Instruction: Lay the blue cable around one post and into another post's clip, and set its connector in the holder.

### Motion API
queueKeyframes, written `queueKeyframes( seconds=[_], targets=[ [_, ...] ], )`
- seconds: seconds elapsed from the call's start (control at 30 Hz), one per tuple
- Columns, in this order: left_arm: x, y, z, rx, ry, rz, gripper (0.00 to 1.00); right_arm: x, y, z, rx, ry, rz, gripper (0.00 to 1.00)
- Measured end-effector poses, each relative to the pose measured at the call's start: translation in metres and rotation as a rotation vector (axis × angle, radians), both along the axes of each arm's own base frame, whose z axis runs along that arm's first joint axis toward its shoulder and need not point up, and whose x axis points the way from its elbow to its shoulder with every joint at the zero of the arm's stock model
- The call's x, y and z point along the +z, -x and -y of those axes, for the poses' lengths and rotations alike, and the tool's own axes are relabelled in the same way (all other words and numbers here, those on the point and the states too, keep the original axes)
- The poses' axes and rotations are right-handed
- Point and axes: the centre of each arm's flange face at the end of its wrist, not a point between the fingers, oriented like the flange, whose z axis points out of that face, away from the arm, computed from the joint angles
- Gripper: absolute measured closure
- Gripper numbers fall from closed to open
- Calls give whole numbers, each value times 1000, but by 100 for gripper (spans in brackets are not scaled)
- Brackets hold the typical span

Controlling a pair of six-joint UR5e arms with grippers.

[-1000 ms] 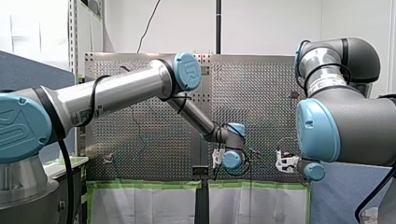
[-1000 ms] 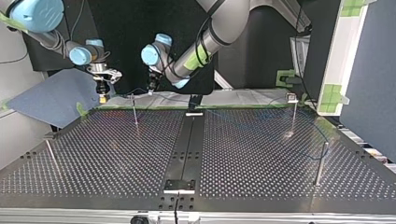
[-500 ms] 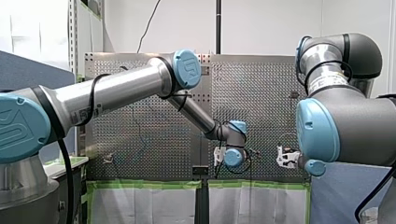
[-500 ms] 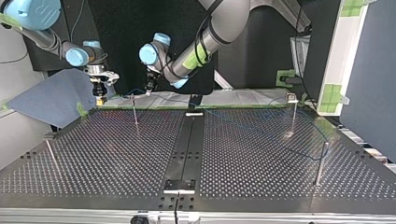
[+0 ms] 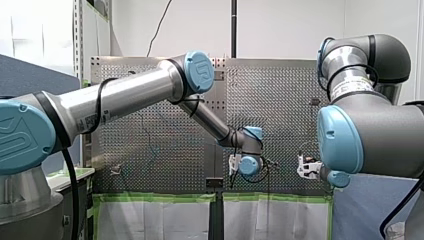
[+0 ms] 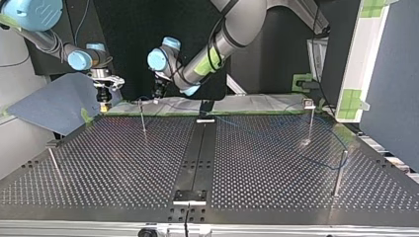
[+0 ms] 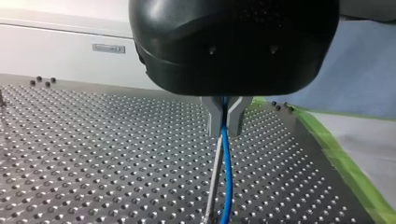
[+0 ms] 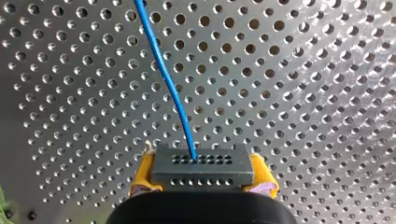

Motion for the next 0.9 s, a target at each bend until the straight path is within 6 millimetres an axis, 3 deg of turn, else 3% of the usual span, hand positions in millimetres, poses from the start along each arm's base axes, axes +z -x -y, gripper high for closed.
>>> queueKeyframes(
  seconds=[0.9],
  targets=[
    [-5, -11, -10, -11, 22, -23, 95, 3, 7, 4, -16, 7, 36, 90]
  ],
)
